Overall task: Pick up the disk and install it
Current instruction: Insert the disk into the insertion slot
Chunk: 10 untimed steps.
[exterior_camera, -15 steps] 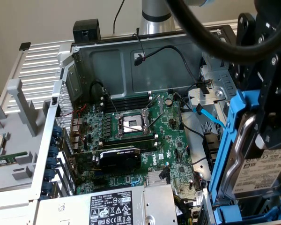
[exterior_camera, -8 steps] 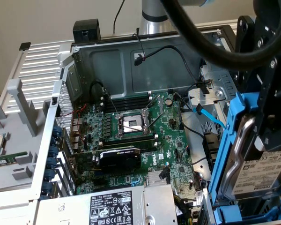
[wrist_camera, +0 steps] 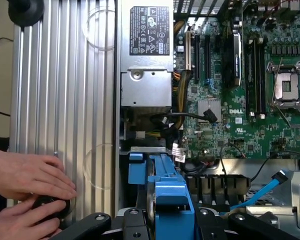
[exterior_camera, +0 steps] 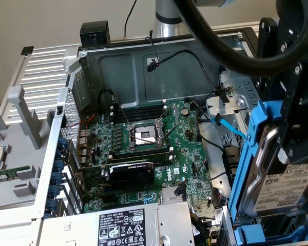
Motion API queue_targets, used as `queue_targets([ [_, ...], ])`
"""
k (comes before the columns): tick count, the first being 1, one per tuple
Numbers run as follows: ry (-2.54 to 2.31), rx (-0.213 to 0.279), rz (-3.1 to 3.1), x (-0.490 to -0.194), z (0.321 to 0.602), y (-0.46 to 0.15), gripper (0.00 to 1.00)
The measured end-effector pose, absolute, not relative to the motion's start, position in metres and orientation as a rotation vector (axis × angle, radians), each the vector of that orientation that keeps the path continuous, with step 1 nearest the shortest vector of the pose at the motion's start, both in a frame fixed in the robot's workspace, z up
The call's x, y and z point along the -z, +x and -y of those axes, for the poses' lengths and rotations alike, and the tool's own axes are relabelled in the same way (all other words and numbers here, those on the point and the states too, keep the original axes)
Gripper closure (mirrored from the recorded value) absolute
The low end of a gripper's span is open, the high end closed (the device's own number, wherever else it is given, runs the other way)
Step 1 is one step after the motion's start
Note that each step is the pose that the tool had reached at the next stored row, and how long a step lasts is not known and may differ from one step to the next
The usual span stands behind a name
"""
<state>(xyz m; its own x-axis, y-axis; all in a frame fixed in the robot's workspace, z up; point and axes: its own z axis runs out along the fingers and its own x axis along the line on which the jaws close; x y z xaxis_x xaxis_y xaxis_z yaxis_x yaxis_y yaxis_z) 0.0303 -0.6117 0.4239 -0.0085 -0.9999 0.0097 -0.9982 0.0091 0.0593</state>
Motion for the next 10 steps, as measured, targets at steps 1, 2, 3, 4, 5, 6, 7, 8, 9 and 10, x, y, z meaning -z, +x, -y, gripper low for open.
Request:
queue_targets([
  [1,2.177,0.055,2.196,-0.4236,0.6115,0.0303,0.63],
  [2,2.177,0.055,2.196,-0.4236,0.6114,0.0303,0.63],
  [3,2.177,0.055,2.196,-0.4235,0.6113,0.0303,0.63],
  [4,2.177,0.054,2.196,-0.4234,0.6111,0.0303,0.63],
  [5,2.177,0.054,2.196,-0.4232,0.6111,0.0303,0.63],
  [6,2.177,0.054,2.196,-0.4231,0.6111,0.0303,0.63],
  [7,2.177,0.054,2.196,-0.4229,0.6111,0.0303,0.63],
  [8,2.177,0.054,2.196,-0.4227,0.6111,0.0303,0.63],
  [9,2.177,0.054,2.196,-0.4225,0.6111,0.0303,0.63],
  [10,2.177,0.054,2.196,-0.4223,0.6111,0.0303,0.63],
])
